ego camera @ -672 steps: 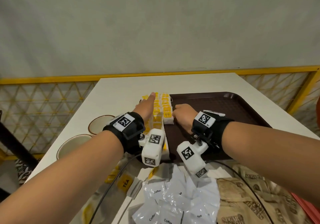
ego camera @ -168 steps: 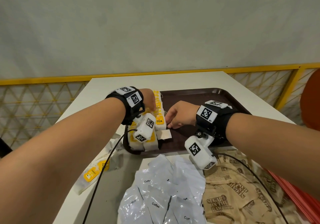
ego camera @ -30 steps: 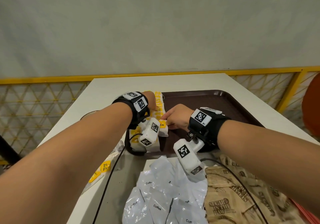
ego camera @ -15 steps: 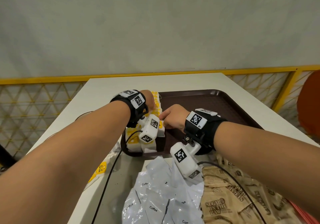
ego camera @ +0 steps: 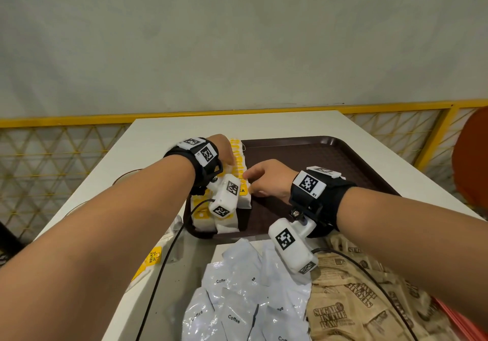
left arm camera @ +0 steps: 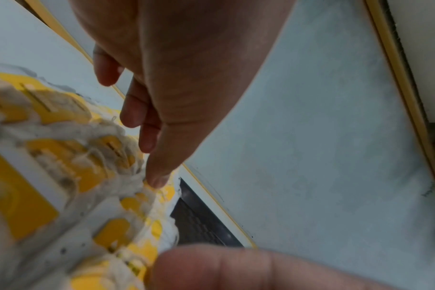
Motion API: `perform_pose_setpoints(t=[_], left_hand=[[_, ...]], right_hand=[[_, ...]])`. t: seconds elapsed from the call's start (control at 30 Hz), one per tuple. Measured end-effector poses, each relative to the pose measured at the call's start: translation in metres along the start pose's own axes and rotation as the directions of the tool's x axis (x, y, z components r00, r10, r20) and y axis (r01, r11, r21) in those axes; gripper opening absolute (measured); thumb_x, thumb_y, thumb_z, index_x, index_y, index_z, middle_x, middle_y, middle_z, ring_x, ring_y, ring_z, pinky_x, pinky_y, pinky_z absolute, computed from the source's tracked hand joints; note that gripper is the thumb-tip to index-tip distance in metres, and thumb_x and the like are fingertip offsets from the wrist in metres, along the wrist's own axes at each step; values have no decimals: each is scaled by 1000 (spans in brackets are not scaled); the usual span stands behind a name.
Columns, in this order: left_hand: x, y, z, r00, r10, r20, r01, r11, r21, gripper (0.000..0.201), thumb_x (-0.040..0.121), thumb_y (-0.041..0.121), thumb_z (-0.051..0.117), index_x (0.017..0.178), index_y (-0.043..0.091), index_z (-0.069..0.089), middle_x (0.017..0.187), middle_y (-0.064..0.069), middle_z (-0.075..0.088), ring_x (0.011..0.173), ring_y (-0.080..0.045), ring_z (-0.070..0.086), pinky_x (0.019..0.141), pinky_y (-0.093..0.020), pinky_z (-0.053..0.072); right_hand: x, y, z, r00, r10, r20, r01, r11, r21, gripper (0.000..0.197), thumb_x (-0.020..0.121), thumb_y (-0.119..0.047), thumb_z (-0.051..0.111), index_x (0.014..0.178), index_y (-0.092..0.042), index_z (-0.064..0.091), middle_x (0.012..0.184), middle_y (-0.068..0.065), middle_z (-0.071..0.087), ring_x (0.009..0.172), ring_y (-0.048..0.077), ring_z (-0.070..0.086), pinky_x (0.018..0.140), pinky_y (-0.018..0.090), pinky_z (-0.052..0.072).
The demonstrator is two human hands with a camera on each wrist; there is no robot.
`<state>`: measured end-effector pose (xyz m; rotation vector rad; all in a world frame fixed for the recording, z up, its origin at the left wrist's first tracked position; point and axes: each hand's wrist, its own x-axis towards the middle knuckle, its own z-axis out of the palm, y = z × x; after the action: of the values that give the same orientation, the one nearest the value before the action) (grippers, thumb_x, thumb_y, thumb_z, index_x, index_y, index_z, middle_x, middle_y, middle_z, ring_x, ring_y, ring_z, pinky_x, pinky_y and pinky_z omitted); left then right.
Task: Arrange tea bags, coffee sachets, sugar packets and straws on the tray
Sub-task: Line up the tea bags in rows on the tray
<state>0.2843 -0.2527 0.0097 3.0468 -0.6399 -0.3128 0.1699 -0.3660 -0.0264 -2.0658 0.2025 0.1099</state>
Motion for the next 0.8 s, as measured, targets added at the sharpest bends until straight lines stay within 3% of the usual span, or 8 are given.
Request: perform_pose_setpoints(t=[0.13,0.3,0.43,0.5,0.57,0.67,0.8], left_hand=[[-12,-14,-9,1000,10,-21,-13,989,-144,31,89,20,64,115,5,67,118,-12,66,111,-26,61,92,-31,48],[-25,-20,-9,999,35,19,-31,983,-181,31,87,20,67,114,5,68,117,-13,66,92,-19,58,87,-29,47],[-30,-13,-6,997,68,-20,-70,990,-122,37,89,28,64,117,3,66,120,-12,64,114,-25,57,98,-34,45],[-31,-11,-5,996,85,-22,-88,988,-125,37,88,27,65,116,3,67,119,-12,65,114,-26,57,99,-35,45],[-29,-9,-3,995,98,-24,-100,989,-112,36,87,27,67,114,3,68,117,-11,66,112,-25,59,98,-36,46],[-27,-6,0,995,95,-36,-98,991,-90,34,87,26,67,112,3,68,115,-11,66,109,-25,60,97,-37,48],[-29,-5,1,994,111,-4,-111,991,-77,33,84,30,69,108,7,71,112,-8,68,109,-23,60,97,-37,49]], right_hand=[[-1,2,0,999,31,-22,-29,997,77,31,82,13,59,110,2,67,112,26,65,82,23,60,62,24,50],[3,-1,3,998,29,-51,-26,997,67,33,83,13,58,113,2,66,110,25,66,86,24,61,77,29,55],[3,-4,1,998,42,-54,-39,997,60,26,84,10,59,104,-2,70,96,17,66,81,22,61,79,32,56],[0,-5,-1,996,57,-65,-52,996,77,16,84,6,63,84,-9,67,84,12,63,74,19,60,72,29,56],[-3,-4,-1,996,70,-61,-64,994,88,19,85,1,66,74,-13,59,74,7,59,66,14,57,63,24,54],[-6,-4,2,997,65,-49,-60,994,89,21,83,2,68,74,-12,56,72,7,59,63,14,58,61,24,54],[-3,-4,6,996,33,-83,-28,998,53,23,79,8,68,76,-11,55,70,8,57,62,17,58,69,33,58]])
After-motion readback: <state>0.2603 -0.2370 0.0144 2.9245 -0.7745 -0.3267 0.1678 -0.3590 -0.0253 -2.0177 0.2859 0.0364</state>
